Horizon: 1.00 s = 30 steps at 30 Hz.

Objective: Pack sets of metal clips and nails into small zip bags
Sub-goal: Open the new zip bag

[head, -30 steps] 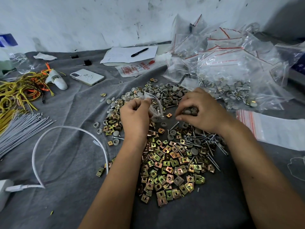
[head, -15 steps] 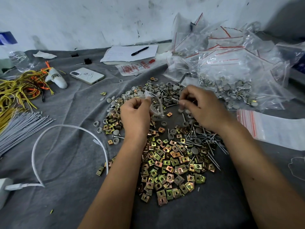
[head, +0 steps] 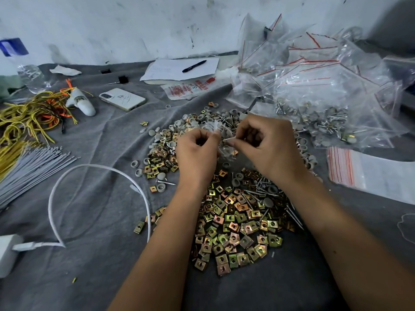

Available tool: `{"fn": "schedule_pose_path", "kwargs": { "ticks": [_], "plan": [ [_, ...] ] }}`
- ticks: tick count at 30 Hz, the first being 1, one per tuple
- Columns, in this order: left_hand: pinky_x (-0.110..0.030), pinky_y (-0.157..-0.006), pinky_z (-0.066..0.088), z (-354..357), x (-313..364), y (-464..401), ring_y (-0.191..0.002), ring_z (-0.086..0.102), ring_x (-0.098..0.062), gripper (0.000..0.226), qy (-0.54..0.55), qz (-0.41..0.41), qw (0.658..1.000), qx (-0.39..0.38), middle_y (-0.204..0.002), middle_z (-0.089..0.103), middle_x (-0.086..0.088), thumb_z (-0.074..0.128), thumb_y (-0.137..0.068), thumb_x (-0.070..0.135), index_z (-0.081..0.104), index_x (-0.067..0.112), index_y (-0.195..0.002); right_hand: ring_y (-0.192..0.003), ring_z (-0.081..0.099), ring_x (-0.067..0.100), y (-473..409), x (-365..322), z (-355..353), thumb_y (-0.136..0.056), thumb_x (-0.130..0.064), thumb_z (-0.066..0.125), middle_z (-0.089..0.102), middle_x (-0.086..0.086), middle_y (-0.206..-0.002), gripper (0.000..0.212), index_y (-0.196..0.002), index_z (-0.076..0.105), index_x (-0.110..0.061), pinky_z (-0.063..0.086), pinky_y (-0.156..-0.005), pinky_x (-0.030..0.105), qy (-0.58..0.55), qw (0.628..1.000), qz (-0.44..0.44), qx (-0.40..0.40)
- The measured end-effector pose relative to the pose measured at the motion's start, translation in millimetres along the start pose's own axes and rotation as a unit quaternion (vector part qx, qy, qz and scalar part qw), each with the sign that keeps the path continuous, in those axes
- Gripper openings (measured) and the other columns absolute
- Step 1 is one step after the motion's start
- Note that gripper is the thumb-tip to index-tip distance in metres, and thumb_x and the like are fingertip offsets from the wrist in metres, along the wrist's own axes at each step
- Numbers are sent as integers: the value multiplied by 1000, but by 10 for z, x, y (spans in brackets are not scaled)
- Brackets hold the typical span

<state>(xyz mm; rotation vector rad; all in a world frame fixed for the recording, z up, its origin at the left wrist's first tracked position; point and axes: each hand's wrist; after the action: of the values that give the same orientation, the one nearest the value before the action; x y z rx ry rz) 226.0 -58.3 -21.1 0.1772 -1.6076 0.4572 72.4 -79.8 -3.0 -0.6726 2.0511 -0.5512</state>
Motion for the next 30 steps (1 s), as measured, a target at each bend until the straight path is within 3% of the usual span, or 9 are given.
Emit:
{"fn": "schedule_pose_path", "kwargs": {
  "ticks": [4,6,10,12,15,17,19,26,30],
  "plan": [
    [-26,-51,47,-13,15,-3,-46,56,-15,30,8,-3,1000,-1,-54,61,-3,67,-99,14,65,-1,-73,-82,68,13,-16,-6,10,-84,-12,82,75,1,-91,13,-96,80,-10,57,-76,36,35,998,-41,-35],
    [-26,-50,47,-18,22,-8,-46,55,-15,30,15,-13,1000,-1,-53,60,-2,67,-99,14,65,6,-70,-87,68,12,-17,-4,15,-86,-11,80,75,1,-95,14,-99,80,-9,56,-82,31,36,997,-55,-32],
    [-30,-53,48,-37,31,-24,-50,53,-19,33,42,-32,999,9,-56,58,-3,66,-99,13,62,14,-65,-77,63,5,-5,3,-30,-88,-19,80,71,-5,-86,9,-92,77,-12,51,-70,19,17,998,-46,-28],
    [-29,-53,46,-45,31,-27,-51,52,-18,34,58,-44,997,16,-57,58,-2,65,-99,13,61,14,-65,-74,63,7,-9,46,-119,-86,-27,81,69,-9,-82,10,-87,76,-18,51,-66,24,8,994,-17,-110],
    [-28,-54,44,-58,39,-30,-48,48,-12,39,76,-59,995,34,-51,56,4,65,-99,13,59,17,-61,-84,64,3,-34,120,-254,-74,-41,87,70,-16,-87,18,-88,78,-35,53,-76,29,13,956,71,-284],
    [-29,-53,44,-63,42,-35,-47,47,-11,39,84,-68,993,39,-50,55,5,65,-99,14,58,17,-61,-93,62,-2,-34,162,-277,-69,-43,90,65,-25,-96,25,-91,78,-40,49,-81,16,5,934,101,-344],
    [-30,-53,44,-63,47,-36,-46,47,-12,39,90,-71,993,40,-50,55,4,65,-99,14,58,17,-61,-99,56,-8,-29,163,-257,-71,-42,90,59,-31,-99,26,-93,77,-42,40,-77,2,10,923,101,-372],
    [-26,-51,43,-52,31,-51,-46,46,-11,41,83,-64,994,44,-49,55,5,66,-98,14,57,19,-58,-89,66,1,-22,152,-205,-80,-24,86,69,-19,-91,12,-89,78,-28,51,-81,20,-5,931,85,-355],
    [-28,-53,43,-50,13,-55,-49,48,-14,45,67,-58,995,43,-51,56,1,66,-98,15,59,22,-55,-86,68,0,-26,155,-221,-83,-20,84,73,-15,-88,13,-90,76,-26,52,-78,17,-7,965,68,-255]
  ]
}}
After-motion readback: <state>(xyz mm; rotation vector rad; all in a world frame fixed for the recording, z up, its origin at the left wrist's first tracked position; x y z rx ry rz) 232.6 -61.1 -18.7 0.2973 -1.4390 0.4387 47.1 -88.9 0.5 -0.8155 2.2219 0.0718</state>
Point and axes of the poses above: each hand's wrist, its own y-axis away from the middle knuckle, its own z-axis out of the palm, x = y × z
